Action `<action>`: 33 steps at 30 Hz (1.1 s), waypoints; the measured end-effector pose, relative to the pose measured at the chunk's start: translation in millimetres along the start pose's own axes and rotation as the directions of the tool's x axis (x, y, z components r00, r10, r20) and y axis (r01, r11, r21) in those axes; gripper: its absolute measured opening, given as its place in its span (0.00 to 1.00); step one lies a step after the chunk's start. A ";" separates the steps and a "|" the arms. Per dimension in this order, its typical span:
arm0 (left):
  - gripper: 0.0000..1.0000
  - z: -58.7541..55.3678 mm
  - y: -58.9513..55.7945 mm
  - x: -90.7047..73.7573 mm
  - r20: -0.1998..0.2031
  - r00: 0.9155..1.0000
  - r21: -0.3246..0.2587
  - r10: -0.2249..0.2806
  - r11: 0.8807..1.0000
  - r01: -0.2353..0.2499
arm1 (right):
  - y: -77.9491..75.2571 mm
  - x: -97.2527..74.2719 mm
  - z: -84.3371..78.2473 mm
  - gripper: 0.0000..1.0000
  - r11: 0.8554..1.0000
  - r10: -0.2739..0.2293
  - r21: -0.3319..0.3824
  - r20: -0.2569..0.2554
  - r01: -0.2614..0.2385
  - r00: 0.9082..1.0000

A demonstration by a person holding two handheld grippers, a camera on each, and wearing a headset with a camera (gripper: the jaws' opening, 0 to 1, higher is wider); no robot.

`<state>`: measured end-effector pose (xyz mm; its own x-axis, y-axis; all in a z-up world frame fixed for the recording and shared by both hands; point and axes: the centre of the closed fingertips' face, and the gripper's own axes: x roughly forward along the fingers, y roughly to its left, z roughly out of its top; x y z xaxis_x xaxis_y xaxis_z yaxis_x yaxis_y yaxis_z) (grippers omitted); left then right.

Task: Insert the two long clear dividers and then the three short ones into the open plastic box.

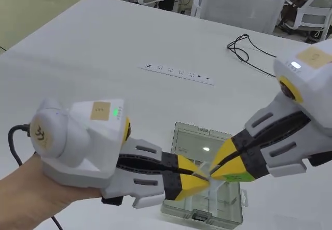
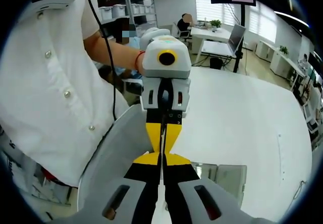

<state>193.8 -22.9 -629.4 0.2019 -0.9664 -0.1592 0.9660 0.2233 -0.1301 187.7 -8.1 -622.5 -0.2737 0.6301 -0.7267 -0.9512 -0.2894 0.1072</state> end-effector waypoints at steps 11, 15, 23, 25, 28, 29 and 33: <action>0.03 -2.5 0.5 -1.1 0.007 1.000 -0.034 0.016 0.999 -0.016 | -0.9 2.2 1.9 0.02 1.000 -0.017 -0.005 0.001 0.017 1.000; 0.06 -6.8 4.9 -3.4 0.007 0.999 -0.057 0.041 0.998 -0.041 | -3.4 -1.3 2.3 0.02 0.999 -0.033 -0.001 0.008 0.033 0.999; 0.18 -19.8 14.9 -10.0 -0.035 0.995 -0.074 0.094 0.993 -0.097 | -10.9 -9.5 0.5 0.02 0.997 -0.078 0.018 0.023 0.078 0.997; 0.21 -22.4 17.9 -12.2 -0.040 0.994 -0.079 0.106 0.991 -0.109 | -13.2 -11.2 0.8 0.02 0.996 -0.089 0.023 0.028 0.089 0.996; 0.26 -26.0 23.0 -15.2 -0.044 0.991 -0.091 0.125 0.987 -0.129 | -18.8 -13.8 -1.3 0.02 0.994 -0.106 0.030 0.030 0.105 0.994; 0.27 -27.5 24.4 -16.0 -0.046 0.990 -0.090 0.131 0.987 -0.135 | -19.8 -14.1 -1.7 0.02 0.993 -0.110 0.032 0.030 0.109 0.993; 0.32 -35.3 26.7 -17.5 -0.073 0.987 -0.084 0.140 0.986 -0.146 | -25.2 -14.8 -3.8 0.02 0.991 -0.128 0.043 0.028 0.127 0.991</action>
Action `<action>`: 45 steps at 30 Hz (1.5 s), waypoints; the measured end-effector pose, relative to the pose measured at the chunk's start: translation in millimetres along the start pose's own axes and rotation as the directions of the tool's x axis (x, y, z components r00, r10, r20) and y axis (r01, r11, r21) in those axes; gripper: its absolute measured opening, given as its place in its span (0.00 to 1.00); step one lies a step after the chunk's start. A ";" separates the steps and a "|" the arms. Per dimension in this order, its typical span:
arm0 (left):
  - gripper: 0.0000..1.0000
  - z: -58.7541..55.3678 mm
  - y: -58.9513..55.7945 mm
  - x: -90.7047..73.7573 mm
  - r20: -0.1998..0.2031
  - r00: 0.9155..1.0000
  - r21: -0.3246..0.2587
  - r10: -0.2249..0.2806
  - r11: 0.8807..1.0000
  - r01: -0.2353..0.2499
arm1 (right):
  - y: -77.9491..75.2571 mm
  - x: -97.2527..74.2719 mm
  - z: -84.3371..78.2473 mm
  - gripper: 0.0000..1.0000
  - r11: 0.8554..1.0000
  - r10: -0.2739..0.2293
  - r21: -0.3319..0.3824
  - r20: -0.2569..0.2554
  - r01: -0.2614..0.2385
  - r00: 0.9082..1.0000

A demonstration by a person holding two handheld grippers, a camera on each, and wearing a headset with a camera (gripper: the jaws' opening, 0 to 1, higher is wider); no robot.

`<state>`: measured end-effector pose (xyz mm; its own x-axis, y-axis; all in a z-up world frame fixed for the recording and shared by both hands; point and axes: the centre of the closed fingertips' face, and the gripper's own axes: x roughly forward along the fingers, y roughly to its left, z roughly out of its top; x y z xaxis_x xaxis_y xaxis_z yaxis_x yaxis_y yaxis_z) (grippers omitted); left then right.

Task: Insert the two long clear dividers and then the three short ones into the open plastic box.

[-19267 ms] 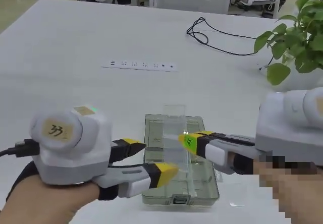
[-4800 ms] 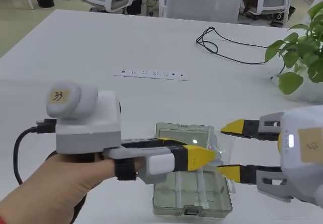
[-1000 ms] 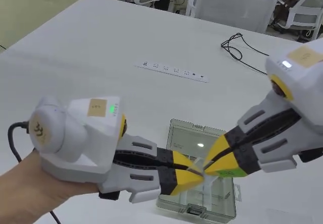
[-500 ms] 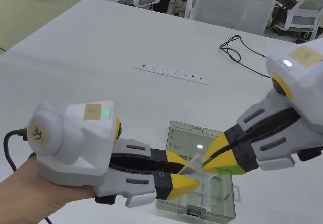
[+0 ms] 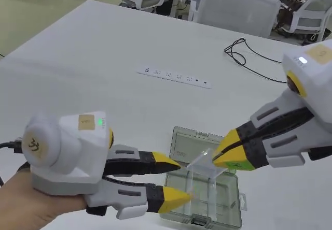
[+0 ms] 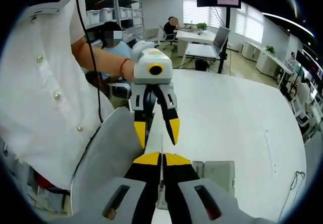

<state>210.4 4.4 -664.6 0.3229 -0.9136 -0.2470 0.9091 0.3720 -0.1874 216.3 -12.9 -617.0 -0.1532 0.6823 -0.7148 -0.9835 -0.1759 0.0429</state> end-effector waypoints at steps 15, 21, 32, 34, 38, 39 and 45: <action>0.68 -25.1 19.0 0.0 -0.058 0.997 -0.031 0.043 0.999 -0.045 | -30.1 14.9 -16.9 0.02 0.998 -0.053 0.042 -0.005 0.053 0.999; 0.79 -36.1 27.8 -1.0 -0.078 0.995 -0.050 0.057 0.997 -0.061 | -43.4 28.7 -28.8 0.02 0.995 -0.068 0.070 -0.002 0.068 0.998; 1.00 -46.9 36.9 2.6 -0.090 0.993 -0.041 0.079 0.996 -0.083 | -56.2 63.5 -59.0 0.02 0.990 -0.076 0.122 -0.006 0.076 0.997; 1.00 -49.2 36.0 3.5 -0.101 0.992 -0.031 0.074 0.997 -0.078 | -57.5 69.2 -65.0 0.02 0.989 -0.078 0.124 -0.006 0.079 0.997; 1.00 -52.5 34.7 4.7 -0.117 0.991 -0.025 0.069 0.997 -0.072 | -61.2 77.5 -77.3 0.02 0.984 -0.088 0.152 -0.010 0.088 0.996; 1.00 -52.7 35.2 4.8 -0.117 0.991 -0.025 0.071 0.997 -0.074 | -61.6 79.6 -81.1 0.02 0.983 -0.088 0.159 -0.013 0.089 0.996; 1.00 -53.3 35.5 5.9 -0.113 0.991 -0.038 0.073 0.996 -0.077 | -62.4 86.3 -92.8 0.02 0.980 -0.091 0.178 -0.020 0.093 0.996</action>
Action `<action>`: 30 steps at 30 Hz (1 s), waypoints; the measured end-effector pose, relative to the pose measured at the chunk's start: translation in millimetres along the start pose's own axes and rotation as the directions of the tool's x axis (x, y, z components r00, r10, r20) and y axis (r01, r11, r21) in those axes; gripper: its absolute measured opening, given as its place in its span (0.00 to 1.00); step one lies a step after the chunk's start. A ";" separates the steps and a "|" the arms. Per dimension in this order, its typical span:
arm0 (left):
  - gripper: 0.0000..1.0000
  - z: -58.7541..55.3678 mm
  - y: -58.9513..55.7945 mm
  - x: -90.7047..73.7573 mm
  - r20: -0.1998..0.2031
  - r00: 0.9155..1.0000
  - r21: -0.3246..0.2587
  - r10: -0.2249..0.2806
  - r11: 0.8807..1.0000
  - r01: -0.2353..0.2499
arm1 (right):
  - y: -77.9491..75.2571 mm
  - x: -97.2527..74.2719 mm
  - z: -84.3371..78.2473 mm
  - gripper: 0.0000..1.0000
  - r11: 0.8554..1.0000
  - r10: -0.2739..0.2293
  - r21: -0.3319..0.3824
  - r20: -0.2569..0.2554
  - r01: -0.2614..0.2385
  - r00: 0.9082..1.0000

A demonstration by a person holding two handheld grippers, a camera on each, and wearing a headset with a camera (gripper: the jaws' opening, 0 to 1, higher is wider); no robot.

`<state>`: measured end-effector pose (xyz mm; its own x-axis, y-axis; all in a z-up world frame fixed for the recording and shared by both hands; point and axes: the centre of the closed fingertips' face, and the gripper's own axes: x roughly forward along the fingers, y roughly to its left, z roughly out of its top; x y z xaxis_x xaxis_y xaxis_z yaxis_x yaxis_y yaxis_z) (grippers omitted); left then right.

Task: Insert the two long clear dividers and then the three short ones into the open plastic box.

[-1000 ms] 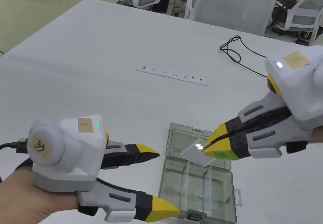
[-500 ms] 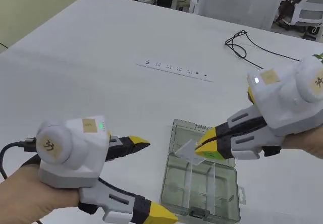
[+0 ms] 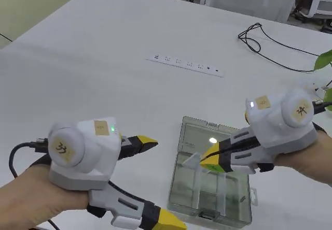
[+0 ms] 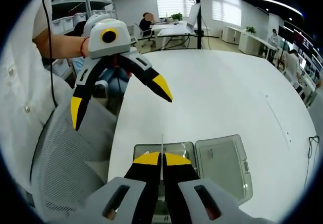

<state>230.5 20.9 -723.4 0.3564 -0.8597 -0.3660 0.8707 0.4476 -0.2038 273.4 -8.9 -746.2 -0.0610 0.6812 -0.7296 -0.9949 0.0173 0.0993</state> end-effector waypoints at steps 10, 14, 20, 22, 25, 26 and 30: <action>1.00 2.6 2.4 -0.4 0.006 1.000 -0.009 0.001 1.000 -0.001 | -3.1 7.5 -8.8 0.02 1.000 -0.002 0.020 0.000 0.002 1.000; 1.00 1.7 1.1 0.5 0.002 1.000 -0.009 -0.004 1.000 0.004 | -3.6 9.2 -9.8 0.02 1.000 -0.003 0.023 0.006 0.003 1.000; 1.00 1.2 -0.1 2.1 0.002 1.000 -0.015 -0.008 1.000 0.008 | -1.9 13.7 -10.3 0.02 1.000 -0.006 0.006 0.017 0.006 1.000; 1.00 1.1 -0.5 2.6 0.004 1.000 -0.018 -0.009 1.000 0.009 | -1.2 15.9 -9.0 0.02 1.000 -0.011 -0.005 0.018 0.012 1.000; 1.00 -0.1 -0.8 3.4 0.000 1.000 -0.018 -0.010 1.000 0.010 | 0.8 21.7 -8.5 0.02 0.999 -0.009 -0.038 0.003 0.009 1.000; 1.00 0.0 -1.2 3.7 0.001 1.000 -0.019 -0.013 1.000 0.013 | 0.4 23.2 -8.8 0.02 0.999 -0.009 -0.040 -0.002 0.009 1.000; 1.00 0.1 -1.2 4.1 0.000 1.000 -0.019 -0.015 1.000 0.015 | -1.1 29.7 -10.8 0.02 0.999 -0.007 -0.038 -0.018 0.007 1.000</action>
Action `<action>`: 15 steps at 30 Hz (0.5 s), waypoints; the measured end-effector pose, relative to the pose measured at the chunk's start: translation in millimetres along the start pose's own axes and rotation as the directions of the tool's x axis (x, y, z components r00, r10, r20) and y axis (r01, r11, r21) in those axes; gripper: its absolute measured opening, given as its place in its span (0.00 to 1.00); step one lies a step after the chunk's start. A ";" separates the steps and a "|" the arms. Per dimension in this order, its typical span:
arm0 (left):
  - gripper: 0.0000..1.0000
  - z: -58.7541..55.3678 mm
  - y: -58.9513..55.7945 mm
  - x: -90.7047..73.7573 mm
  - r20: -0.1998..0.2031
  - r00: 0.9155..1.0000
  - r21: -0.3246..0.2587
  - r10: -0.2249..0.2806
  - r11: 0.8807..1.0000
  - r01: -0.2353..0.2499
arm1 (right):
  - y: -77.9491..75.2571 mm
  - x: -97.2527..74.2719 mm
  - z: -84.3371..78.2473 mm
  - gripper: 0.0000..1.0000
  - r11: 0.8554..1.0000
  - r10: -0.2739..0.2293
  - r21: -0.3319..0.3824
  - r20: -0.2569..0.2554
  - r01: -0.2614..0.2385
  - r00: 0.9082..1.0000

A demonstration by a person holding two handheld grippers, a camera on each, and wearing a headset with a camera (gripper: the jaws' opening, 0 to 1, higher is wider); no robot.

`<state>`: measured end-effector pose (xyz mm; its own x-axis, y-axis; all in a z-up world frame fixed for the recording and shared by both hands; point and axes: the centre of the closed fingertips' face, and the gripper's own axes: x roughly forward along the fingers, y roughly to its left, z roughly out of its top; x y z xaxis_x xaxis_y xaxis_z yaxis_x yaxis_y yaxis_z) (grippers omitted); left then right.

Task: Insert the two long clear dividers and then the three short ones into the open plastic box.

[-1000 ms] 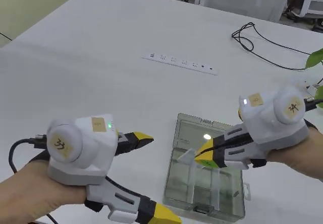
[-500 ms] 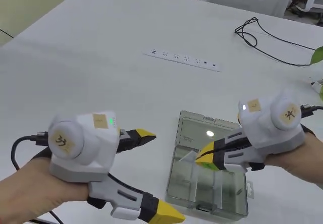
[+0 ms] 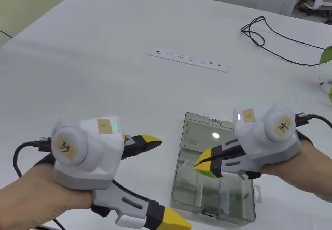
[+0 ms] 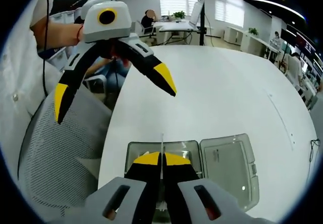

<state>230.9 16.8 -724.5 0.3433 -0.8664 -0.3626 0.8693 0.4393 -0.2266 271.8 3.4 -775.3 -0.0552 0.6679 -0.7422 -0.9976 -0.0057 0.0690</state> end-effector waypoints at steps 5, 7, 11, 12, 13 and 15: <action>1.00 0.2 0.7 -0.5 0.001 1.000 -0.001 -0.002 1.000 0.002 | 0.0 6.7 -4.2 0.02 1.000 0.003 -0.008 -0.024 -0.003 1.000; 1.00 0.0 1.2 -0.6 0.000 1.000 -0.001 -0.001 1.000 0.001 | -1.0 8.8 -4.8 0.02 1.000 0.003 0.001 -0.028 -0.003 1.000; 1.00 0.1 1.1 0.0 -0.001 1.000 -0.001 -0.005 1.000 0.005 | -1.1 13.9 -8.6 0.02 1.000 0.006 0.006 -0.040 -0.005 0.999; 1.00 0.1 0.9 0.2 -0.002 1.000 -0.001 -0.006 1.000 0.006 | -1.5 14.8 -9.5 0.02 1.000 0.005 0.012 -0.043 -0.005 0.999; 1.00 0.1 0.6 0.5 -0.001 1.000 -0.001 -0.008 1.000 0.008 | -1.5 16.1 -10.2 0.02 1.000 0.007 0.015 -0.045 -0.006 0.999; 1.00 0.1 0.5 1.0 -0.002 1.000 -0.002 -0.009 1.000 0.009 | -1.1 18.0 -11.0 0.02 1.000 0.009 0.013 -0.052 -0.008 0.999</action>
<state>231.7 16.2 -725.0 0.3346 -0.8701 -0.3618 0.8719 0.4316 -0.2316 271.4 7.2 -796.0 -0.0663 0.6283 -0.7752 -0.9965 -0.0020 0.0836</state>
